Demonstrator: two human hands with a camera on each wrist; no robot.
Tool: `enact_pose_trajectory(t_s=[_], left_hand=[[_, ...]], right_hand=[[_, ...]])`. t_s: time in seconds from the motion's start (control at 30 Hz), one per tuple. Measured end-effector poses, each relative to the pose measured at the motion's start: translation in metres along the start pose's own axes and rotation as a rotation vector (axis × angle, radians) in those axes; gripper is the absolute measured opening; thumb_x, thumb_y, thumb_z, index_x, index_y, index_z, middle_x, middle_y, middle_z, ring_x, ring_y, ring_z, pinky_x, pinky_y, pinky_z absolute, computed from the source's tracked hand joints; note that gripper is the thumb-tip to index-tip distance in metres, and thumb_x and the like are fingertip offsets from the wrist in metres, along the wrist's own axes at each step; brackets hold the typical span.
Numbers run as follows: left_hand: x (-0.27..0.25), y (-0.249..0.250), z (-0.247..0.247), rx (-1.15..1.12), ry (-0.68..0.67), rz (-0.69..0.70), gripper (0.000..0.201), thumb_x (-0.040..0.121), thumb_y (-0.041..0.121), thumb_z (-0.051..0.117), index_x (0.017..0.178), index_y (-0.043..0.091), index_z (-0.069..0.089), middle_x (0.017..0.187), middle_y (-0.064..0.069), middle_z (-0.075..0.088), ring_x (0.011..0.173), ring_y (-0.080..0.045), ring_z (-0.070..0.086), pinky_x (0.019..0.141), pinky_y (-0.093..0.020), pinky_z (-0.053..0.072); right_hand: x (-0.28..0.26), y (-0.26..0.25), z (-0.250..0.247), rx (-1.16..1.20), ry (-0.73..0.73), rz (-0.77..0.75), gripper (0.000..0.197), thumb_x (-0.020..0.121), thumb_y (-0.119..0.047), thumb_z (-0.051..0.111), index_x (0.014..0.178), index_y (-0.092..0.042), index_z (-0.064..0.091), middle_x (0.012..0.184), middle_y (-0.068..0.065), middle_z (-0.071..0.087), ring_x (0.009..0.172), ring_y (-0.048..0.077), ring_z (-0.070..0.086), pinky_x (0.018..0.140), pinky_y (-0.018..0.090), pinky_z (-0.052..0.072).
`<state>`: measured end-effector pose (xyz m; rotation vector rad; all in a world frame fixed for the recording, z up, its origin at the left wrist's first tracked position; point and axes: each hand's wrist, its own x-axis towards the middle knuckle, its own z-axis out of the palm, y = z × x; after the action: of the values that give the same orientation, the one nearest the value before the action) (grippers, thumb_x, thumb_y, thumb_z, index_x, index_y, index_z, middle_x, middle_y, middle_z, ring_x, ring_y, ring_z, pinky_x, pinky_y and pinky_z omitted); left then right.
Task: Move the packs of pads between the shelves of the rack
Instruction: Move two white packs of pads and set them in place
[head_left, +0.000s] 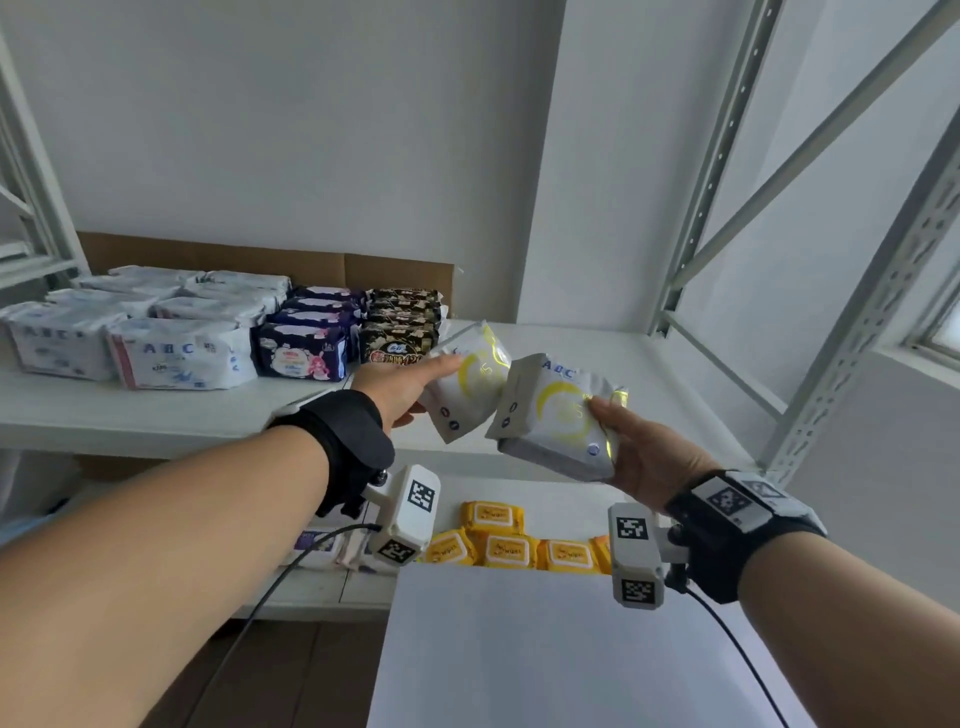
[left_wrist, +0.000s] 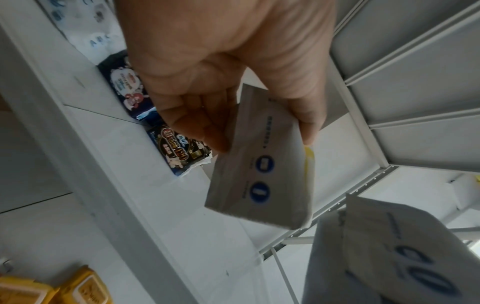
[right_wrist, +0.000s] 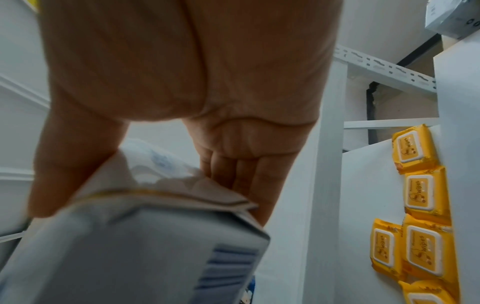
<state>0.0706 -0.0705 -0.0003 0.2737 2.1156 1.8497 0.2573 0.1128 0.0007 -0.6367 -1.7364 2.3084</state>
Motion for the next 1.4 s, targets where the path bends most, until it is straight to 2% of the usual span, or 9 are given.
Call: enact_pose_trajectory(t_s=[0.07,0.17,0.3,0.47,0.6,0.77,0.93,1.13,1.4], left_hand=[[0.013,0.009,0.005,0.044,-0.03,0.01,0.044,0.058,0.054,0.081,0.079,0.018,0.064,0.075,0.001,0.069,0.068,-0.011,0.064,0.059,-0.025,0.046],[0.034,0.026,0.013,0.098,-0.056,0.052,0.039,0.06,0.05,0.082,0.076,0.018,0.064,0.076,0.0,0.069,0.066,-0.012,0.064,0.054,-0.022,0.045],[0.06,0.054,0.02,0.155,-0.053,0.1,0.035,0.059,0.042,0.085,0.073,0.017,0.064,0.071,0.001,0.065,0.062,-0.009,0.059,0.039,-0.016,0.044],[0.108,0.088,0.03,0.269,-0.117,0.144,0.051,0.053,0.038,0.089,0.091,0.008,0.072,0.084,-0.006,0.071,0.074,-0.018,0.066,0.071,-0.031,0.057],[0.159,0.098,0.044,0.434,-0.14,0.189,0.053,0.058,0.034,0.088,0.1,0.01,0.068,0.091,0.0,0.068,0.071,-0.008,0.059,0.061,-0.02,0.045],[0.228,0.107,0.062,0.635,-0.291,0.19,0.087,0.06,0.036,0.087,0.134,0.008,0.052,0.132,-0.006,0.057,0.118,-0.022,0.056,0.104,-0.036,0.043],[0.313,0.118,0.084,0.799,-0.368,0.239,0.082,0.063,0.035,0.086,0.133,0.009,0.052,0.131,-0.004,0.058,0.117,-0.022,0.056,0.102,-0.034,0.045],[0.407,0.104,0.11,0.965,-0.471,0.217,0.071,0.068,0.033,0.083,0.129,0.007,0.055,0.124,-0.008,0.062,0.112,-0.026,0.06,0.098,-0.038,0.049],[0.471,0.067,0.13,1.241,-0.488,0.232,0.073,0.078,0.044,0.073,0.131,0.001,0.05,0.129,-0.01,0.058,0.116,-0.024,0.057,0.1,-0.031,0.045]], right_hand=[[0.012,-0.006,-0.004,-0.017,0.036,-0.017,0.065,0.069,-0.03,0.066,0.125,0.002,0.057,0.122,0.021,0.062,0.096,0.029,0.062,0.097,0.041,0.047],[0.033,-0.023,-0.008,-0.082,0.058,-0.082,0.067,0.067,-0.025,0.067,0.125,0.004,0.056,0.109,0.017,0.065,0.081,0.023,0.065,0.084,0.033,0.053],[0.057,-0.059,-0.015,-0.156,0.047,-0.164,0.066,0.068,-0.011,0.065,0.129,0.009,0.05,0.129,0.03,0.054,0.108,0.038,0.056,0.105,0.047,0.041],[0.085,-0.093,-0.028,-0.188,0.019,-0.209,0.059,0.07,0.007,0.058,0.128,0.01,0.048,0.128,0.03,0.055,0.118,0.044,0.053,0.102,0.049,0.042],[0.119,-0.088,-0.032,-0.174,0.044,-0.231,0.05,0.076,0.024,0.047,0.124,0.009,0.05,0.118,0.028,0.059,0.109,0.04,0.058,0.09,0.042,0.05],[0.172,-0.065,-0.036,-0.115,0.139,-0.219,0.049,0.071,0.032,0.046,0.11,0.003,0.055,0.108,0.023,0.062,0.099,0.036,0.061,0.077,0.038,0.056],[0.247,-0.054,-0.044,-0.023,0.264,-0.198,0.065,0.071,0.036,0.042,0.127,0.005,0.042,0.112,0.024,0.058,0.11,0.039,0.054,0.087,0.04,0.048],[0.339,-0.044,-0.042,-0.061,0.302,-0.112,0.062,0.072,0.035,0.047,0.121,-0.003,0.047,0.103,0.017,0.064,0.097,0.03,0.062,0.089,0.039,0.048],[0.43,-0.028,-0.019,-0.251,0.258,0.026,0.063,0.076,0.024,0.057,0.127,-0.011,0.048,0.117,0.016,0.06,0.115,0.033,0.057,0.108,0.047,0.038]])
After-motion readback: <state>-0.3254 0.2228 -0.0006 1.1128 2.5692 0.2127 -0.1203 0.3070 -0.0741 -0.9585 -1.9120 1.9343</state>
